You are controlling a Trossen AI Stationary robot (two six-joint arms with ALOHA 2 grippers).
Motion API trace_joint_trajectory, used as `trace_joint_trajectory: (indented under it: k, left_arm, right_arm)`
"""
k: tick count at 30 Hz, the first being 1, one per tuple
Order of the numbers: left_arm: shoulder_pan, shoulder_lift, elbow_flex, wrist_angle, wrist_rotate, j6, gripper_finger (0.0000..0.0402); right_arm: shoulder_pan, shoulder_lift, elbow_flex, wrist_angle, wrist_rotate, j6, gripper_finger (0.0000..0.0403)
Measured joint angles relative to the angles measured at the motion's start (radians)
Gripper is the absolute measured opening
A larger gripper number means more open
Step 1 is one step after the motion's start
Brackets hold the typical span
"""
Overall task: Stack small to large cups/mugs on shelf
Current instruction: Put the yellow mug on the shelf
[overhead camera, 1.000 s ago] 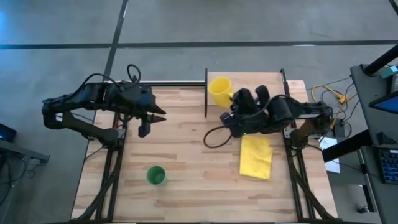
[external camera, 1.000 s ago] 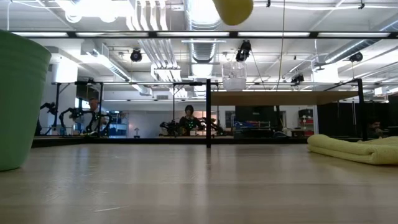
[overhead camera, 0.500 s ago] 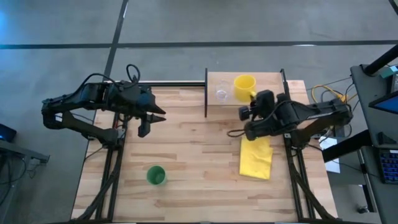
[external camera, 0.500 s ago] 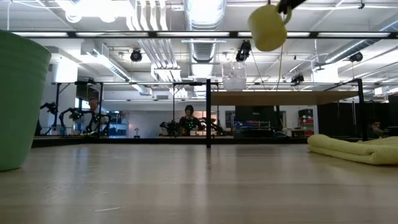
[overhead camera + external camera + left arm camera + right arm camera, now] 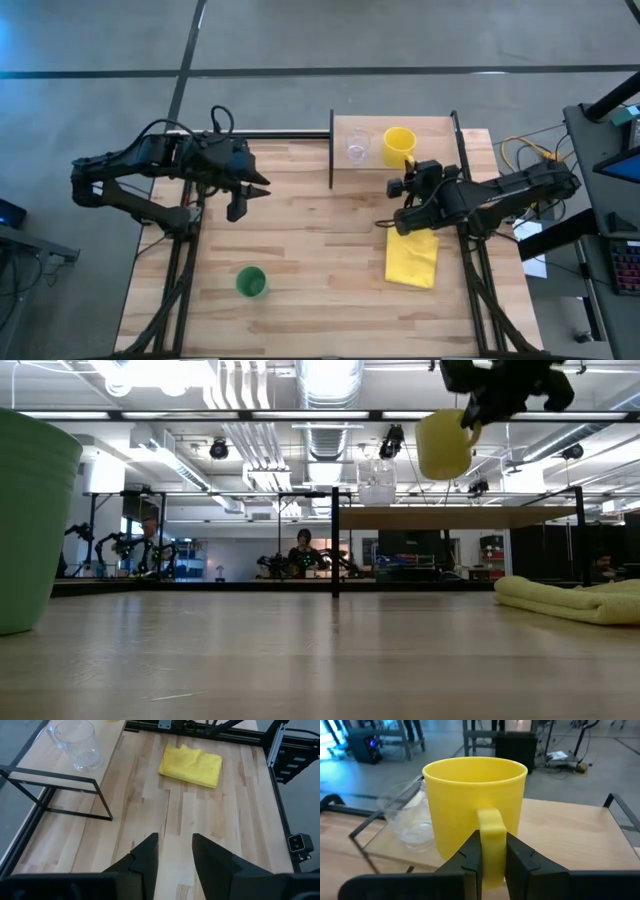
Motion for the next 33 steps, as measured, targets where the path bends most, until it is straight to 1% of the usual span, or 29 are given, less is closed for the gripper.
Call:
trace_joint_trajectory:
  k: [4, 10, 13, 20, 23, 28, 33]
  left_arm:
    - [0.0, 0.007, 0.0, 0.0, 0.0, 0.0, 0.0105]
    - [0.0, 0.007, 0.0, 0.001, 0.0, 0.0, 0.0105]
    - [0.0, 0.007, 0.001, 0.001, 0.0, 0.0, 0.0105]
    - [0.0, 0.011, 0.001, 0.003, 0.0, 0.0, 0.0105]
    - [0.0, 0.014, 0.001, 0.005, -0.001, 0.0, 0.0105]
    - [0.0, 0.015, 0.0, 0.017, -0.001, 0.001, 0.0105]
    - [0.0, 0.015, -0.001, 0.022, -0.001, 0.002, 0.0105]
  right_arm:
    - [0.0, 0.002, -0.083, 0.038, 0.049, 0.065, 0.0043]
    - [-0.006, 0.002, -0.168, 0.094, 0.08, 0.087, 0.0043]
    - [-0.016, 0.001, -0.178, 0.105, 0.111, 0.089, 0.0043]
    - [-0.06, 0.001, -0.178, 0.114, 0.114, 0.079, 0.0043]
    - [-0.071, 0.001, -0.178, 0.153, 0.113, 0.034, 0.0043]
    - [-0.083, 0.001, -0.178, 0.224, 0.104, -0.097, 0.0043]
    - [-0.113, 0.001, -0.178, 0.233, 0.102, -0.101, 0.0043]
